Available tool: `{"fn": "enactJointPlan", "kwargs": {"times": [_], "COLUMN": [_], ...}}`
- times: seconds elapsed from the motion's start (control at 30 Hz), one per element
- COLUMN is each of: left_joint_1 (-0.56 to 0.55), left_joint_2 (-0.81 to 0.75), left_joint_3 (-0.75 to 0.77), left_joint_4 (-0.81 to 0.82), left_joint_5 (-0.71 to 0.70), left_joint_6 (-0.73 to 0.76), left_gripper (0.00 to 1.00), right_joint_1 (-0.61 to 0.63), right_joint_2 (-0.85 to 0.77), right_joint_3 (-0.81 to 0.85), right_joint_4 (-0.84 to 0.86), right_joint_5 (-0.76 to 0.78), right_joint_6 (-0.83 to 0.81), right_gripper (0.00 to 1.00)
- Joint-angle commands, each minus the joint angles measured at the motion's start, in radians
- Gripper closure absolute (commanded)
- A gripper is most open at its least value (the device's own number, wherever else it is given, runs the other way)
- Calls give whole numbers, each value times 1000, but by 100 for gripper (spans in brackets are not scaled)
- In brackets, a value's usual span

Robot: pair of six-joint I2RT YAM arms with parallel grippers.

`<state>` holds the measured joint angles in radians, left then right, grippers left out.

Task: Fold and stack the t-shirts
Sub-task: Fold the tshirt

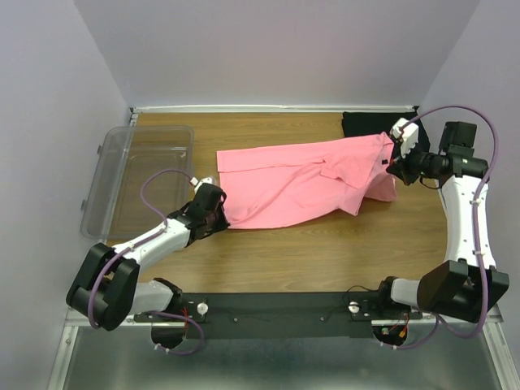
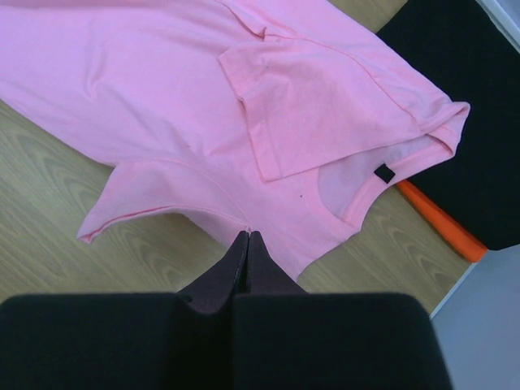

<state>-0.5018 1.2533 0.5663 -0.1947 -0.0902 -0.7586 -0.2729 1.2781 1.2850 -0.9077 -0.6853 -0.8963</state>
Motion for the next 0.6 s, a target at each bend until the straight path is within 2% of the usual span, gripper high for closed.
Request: {"fn": "enactJointPlan", "kwargs": {"times": [0.0,0.27,0.47,0.5,0.57], "left_joint_1": [-4,-6,-12,-12,-14], "left_joint_2": [3,-38,-66,-83,-150], "left_joint_3": [-45,-85,-101,-106,-114], "left_joint_4": [61,75,67,64,40], "left_joint_5": [76,144,199,201,190], "left_joint_6": [41,35,15,10,-19], "left_gripper": [99,95,76,71,66], "right_joint_1": [-18,-34,-52,-54,-58], "right_joint_2": [15,17,10,12,12], "right_joint_3": [37,24,19,17,14], "right_joint_4": [18,16,16,16,16], "right_joint_5": [-37,-48,-57,-62,-71], "right_joint_6": [20,-3,-24,-24,-30], "right_gripper": [99,99,99,100,99]}}
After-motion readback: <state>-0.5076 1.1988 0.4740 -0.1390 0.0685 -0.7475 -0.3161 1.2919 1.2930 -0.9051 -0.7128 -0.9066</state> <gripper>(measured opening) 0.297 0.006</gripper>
